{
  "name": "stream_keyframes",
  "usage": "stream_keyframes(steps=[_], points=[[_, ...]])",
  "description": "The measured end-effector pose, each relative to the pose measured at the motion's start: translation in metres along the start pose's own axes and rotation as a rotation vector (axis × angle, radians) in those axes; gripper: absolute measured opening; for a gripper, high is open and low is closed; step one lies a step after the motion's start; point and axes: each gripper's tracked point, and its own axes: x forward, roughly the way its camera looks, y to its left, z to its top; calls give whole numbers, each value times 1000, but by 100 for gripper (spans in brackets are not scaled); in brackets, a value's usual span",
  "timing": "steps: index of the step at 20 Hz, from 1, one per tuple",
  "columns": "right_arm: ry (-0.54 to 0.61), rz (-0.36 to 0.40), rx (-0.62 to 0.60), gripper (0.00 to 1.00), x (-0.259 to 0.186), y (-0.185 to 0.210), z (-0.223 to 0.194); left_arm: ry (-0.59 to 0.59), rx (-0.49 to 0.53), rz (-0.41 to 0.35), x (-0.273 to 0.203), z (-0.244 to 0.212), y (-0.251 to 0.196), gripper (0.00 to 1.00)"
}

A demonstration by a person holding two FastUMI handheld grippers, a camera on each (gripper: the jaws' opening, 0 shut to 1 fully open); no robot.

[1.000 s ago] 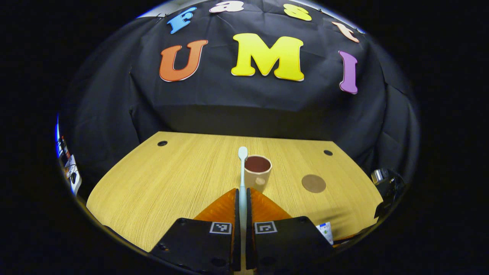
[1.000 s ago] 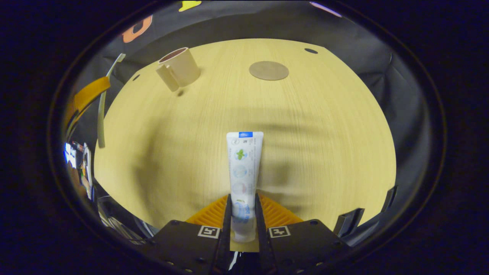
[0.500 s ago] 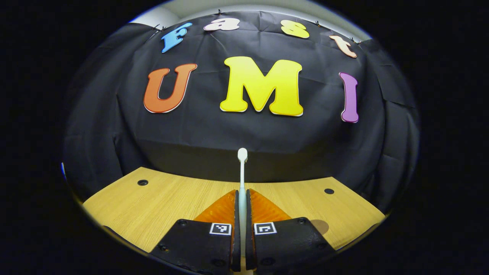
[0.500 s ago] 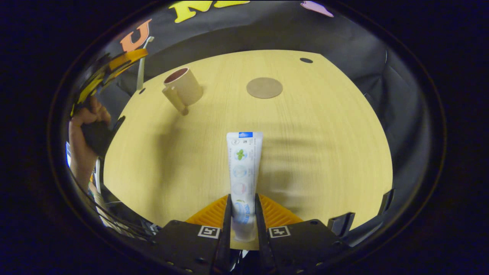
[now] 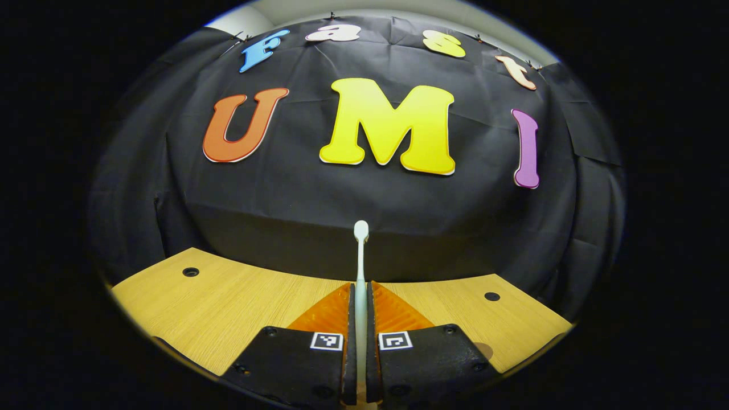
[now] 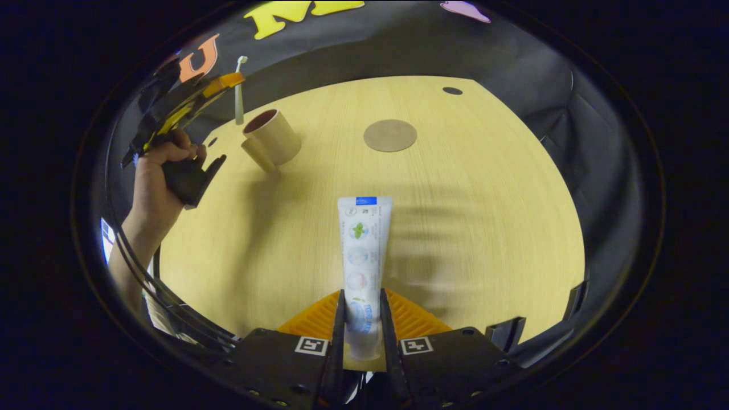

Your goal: Put the toothbrush and toothpaste on the desktop into the cup, then pick up the cup and place it on the coaster on the desktop.

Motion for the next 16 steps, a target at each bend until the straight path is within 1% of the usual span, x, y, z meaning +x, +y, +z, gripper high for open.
stream_keyframes(steps=[3,5,9,14,16], points=[[1,-13,3,31,2,-3,1,21,2,7,8,-9,3,11],[9,-21,12,31,3,-11,1,37,-1,7,9,-17,4,11],[15,-29,17,31,7,-14,3,47,-10,16,9,-23,9,13],[17,-24,10,31,6,-12,5,59,-10,9,7,-28,10,13],[17,-21,7,31,7,-12,4,75,-11,-6,5,-31,7,12]])
